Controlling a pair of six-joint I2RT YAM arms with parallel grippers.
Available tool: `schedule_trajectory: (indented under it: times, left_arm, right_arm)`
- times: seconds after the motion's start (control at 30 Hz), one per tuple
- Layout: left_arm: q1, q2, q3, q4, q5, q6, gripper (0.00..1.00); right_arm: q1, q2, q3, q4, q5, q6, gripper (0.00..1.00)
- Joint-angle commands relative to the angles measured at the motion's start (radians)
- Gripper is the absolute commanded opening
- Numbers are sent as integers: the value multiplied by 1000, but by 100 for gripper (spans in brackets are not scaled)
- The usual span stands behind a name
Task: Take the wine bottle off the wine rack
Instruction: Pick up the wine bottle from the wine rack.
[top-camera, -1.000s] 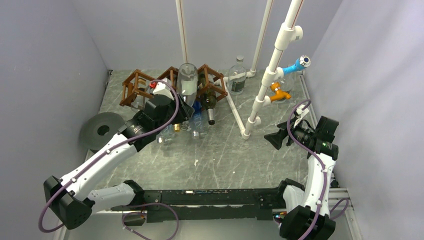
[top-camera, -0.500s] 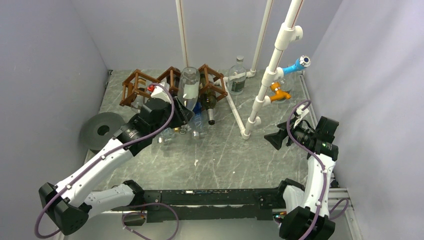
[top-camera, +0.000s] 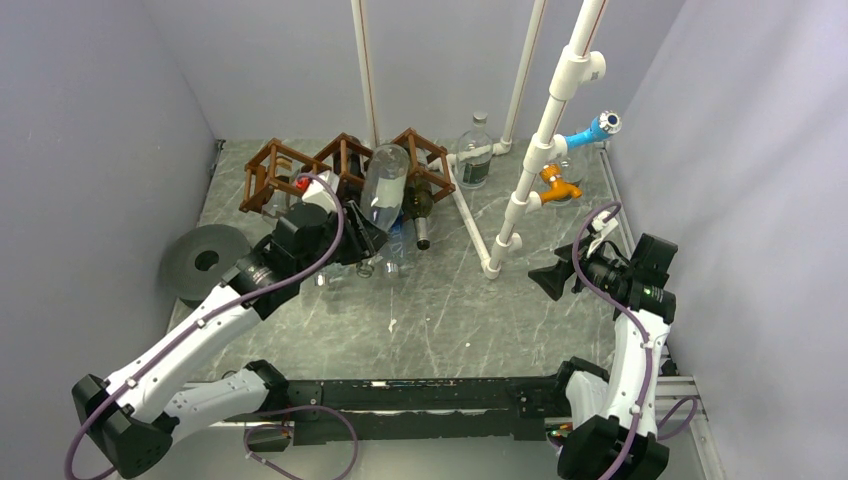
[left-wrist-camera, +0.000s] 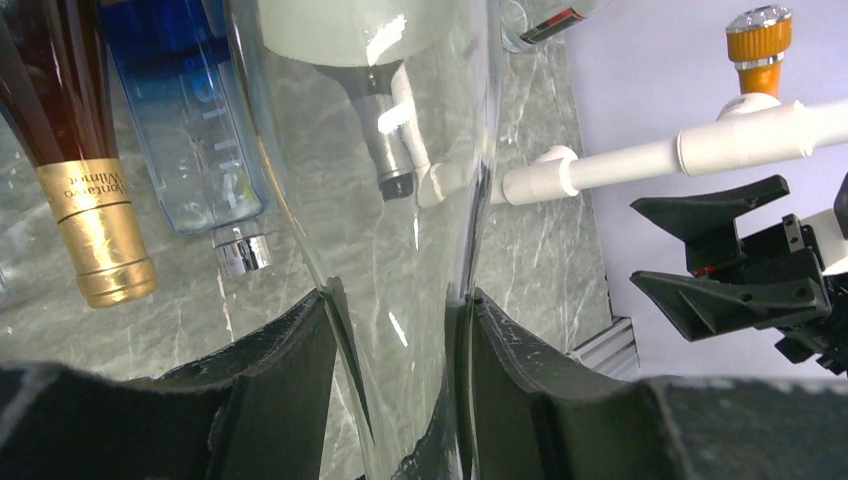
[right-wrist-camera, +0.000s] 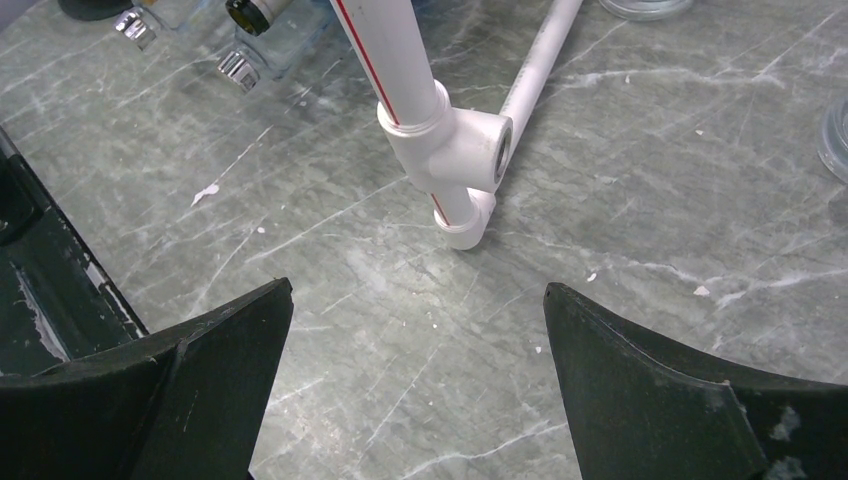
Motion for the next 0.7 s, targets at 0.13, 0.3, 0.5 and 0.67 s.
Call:
schedule_trajectory:
  times: [0.13, 0.3, 0.5, 0.67]
  left_arm:
    - [-10, -108, 18, 288, 40, -17, 0]
    - [-15, -130, 12, 287, 50, -29, 0]
    - [-22, -156, 2, 279, 53, -39, 0]
    - [-28, -172, -6, 278, 75, -57, 0]
  right_arm:
    - [4, -20, -7, 44, -3, -6, 100]
    - [5, -24, -9, 47, -2, -3, 100]
    - [4, -31, -12, 50, 2, -2, 100]
    - [4, -33, -12, 50, 2, -3, 100]
